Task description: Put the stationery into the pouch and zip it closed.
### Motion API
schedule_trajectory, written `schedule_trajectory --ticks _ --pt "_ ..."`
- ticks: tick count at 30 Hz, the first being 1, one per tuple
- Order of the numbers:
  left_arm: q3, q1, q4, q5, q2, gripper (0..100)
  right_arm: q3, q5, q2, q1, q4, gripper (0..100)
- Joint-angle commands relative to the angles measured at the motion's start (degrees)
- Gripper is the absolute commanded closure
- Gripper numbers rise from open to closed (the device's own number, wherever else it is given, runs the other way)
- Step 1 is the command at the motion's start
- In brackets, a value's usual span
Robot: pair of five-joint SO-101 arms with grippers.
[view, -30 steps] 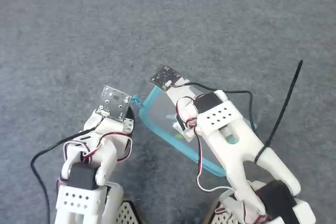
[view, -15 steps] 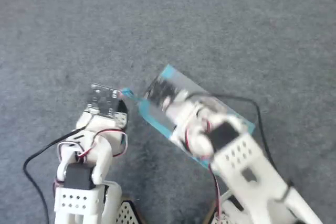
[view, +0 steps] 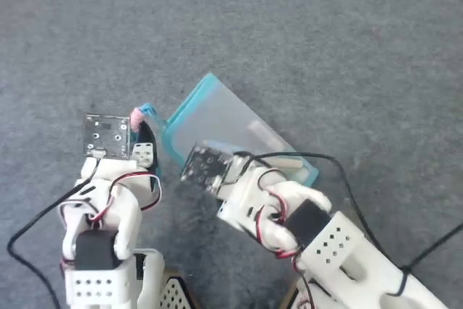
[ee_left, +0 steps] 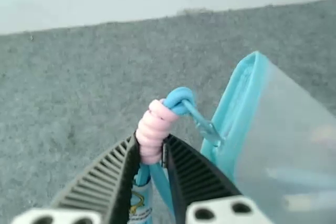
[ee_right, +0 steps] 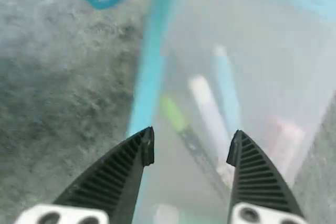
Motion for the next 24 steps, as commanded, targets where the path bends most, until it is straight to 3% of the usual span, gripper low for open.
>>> schedule_trajectory --ticks 1,7,14,24 --pt "-5.8 1.7 0.4 1.4 -1.2 99 -1.4 1.0 -1.4 -4.6 -3.3 76.8" --pt "-5.8 5.9 1.8 1.4 -1.1 99 -1.0 0.9 -1.2 -5.7 -8.7 76.8" --pt "-5.8 5.6 1.8 1.4 -1.1 99 -1.0 -3.8 0.0 -8.7 -11.8 76.8" --pt "-4.5 3.8 1.1 1.3 -1.1 99 0.2 -8.0 6.8 -6.1 -17.2 77.0"
